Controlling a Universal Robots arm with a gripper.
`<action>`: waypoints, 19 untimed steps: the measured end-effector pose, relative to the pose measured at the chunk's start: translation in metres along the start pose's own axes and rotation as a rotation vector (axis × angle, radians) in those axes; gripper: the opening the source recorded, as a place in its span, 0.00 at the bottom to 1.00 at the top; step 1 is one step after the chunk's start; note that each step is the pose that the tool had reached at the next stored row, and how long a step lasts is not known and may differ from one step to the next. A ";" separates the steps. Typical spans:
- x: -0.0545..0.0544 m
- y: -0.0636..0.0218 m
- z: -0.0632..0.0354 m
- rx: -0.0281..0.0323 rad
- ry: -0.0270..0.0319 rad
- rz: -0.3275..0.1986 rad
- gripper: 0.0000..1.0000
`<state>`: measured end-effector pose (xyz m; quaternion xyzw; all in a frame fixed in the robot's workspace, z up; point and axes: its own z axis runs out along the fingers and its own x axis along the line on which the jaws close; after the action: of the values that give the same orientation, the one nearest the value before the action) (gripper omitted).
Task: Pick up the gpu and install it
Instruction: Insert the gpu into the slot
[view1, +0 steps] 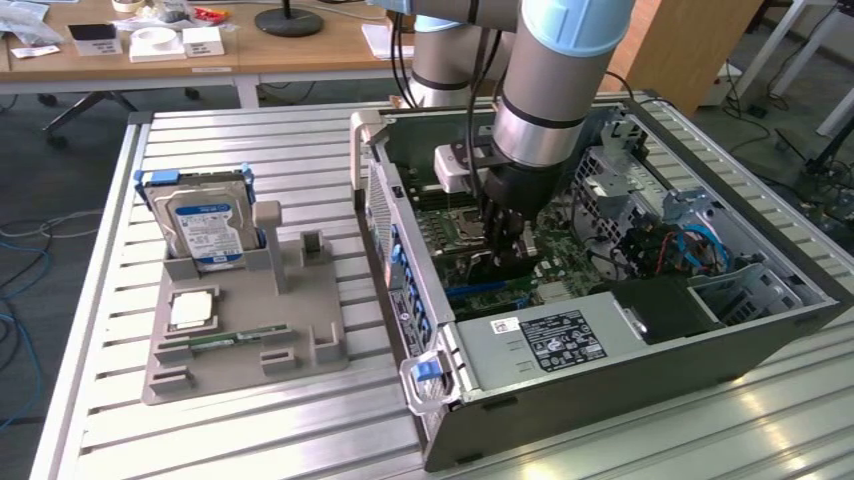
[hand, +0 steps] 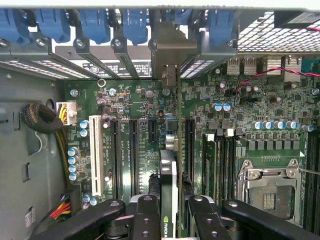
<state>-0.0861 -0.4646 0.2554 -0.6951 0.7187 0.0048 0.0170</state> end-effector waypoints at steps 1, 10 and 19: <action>0.000 0.0000 0.0005 0.0001 -0.0002 0.000 0.27; 0.000 0.0004 0.0012 0.0001 -0.0002 0.000 0.27; 0.000 0.0012 0.0012 0.0001 -0.0002 0.000 0.27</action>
<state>-0.0872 -0.4646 0.2541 -0.6951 0.7187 0.0048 0.0171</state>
